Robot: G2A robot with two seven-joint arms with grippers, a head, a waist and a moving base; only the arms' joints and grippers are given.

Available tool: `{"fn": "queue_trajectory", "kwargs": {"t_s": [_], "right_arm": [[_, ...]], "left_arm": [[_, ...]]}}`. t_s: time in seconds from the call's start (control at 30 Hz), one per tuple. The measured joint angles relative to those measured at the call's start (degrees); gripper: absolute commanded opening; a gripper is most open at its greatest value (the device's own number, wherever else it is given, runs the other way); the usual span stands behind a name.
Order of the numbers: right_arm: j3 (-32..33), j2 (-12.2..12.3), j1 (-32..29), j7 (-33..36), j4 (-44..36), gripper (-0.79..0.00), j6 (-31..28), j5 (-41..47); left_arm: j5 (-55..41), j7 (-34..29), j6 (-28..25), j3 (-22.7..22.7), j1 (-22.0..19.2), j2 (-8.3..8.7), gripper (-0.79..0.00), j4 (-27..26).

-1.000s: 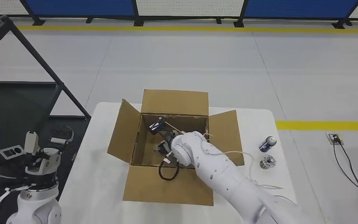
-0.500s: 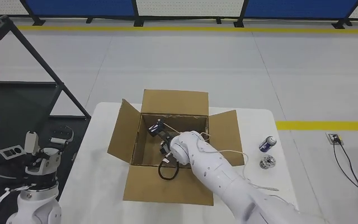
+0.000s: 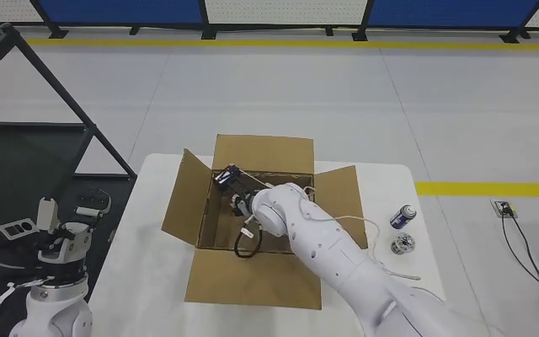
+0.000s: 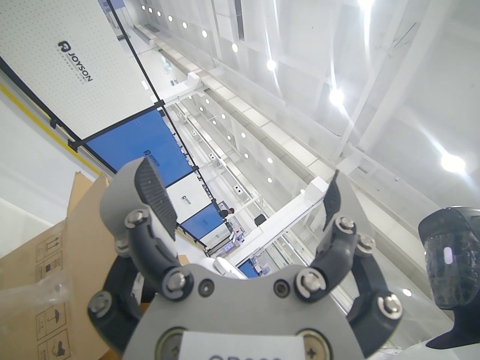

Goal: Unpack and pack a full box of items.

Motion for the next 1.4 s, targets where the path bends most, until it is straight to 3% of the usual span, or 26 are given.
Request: {"fn": "queue_trajectory", "kwargs": {"t_s": [0.17, 0.4, 0.7, 1.03, 1.2, 1.4], "right_arm": [[5.7, 5.0, -5.3, 4.2, -14.6, -0.785, 1.6, -5.1], [19.9, 13.1, -23.0, 15.3, -47.8, -0.785, 0.6, -16.1], [36.4, 17.3, -40.7, 17.5, -75.3, -0.785, -0.8, -22.4], [55.9, 19.4, -57.9, 15.1, -90.3, -0.785, 1.7, -20.2], [63.4, 19.9, -64.8, 14.5, -91.2, -0.785, 1.6, -17.6], [66.6, 20.6, -68.6, 15.1, -87.6, -0.785, -1.2, -17.6]], "left_arm": [[0.0, 0.0, 0.0, 0.0, 0.0, 0.00, 0.000, 0.0], [0.0, 0.0, 0.0, 0.0, 0.0, 0.00, 0.000, 0.0], [0.0, 0.0, 0.0, 0.0, 0.0, 0.00, 0.000, 0.0], [0.0, 0.0, 0.0, 0.0, 0.0, 0.00, 0.000, 0.0], [0.0, 0.0, 0.0, 0.0, 0.0, 0.00, 0.000, 0.0], [0.0, 0.0, 0.0, 0.0, 0.0, 0.00, 0.000, 0.0]]}}
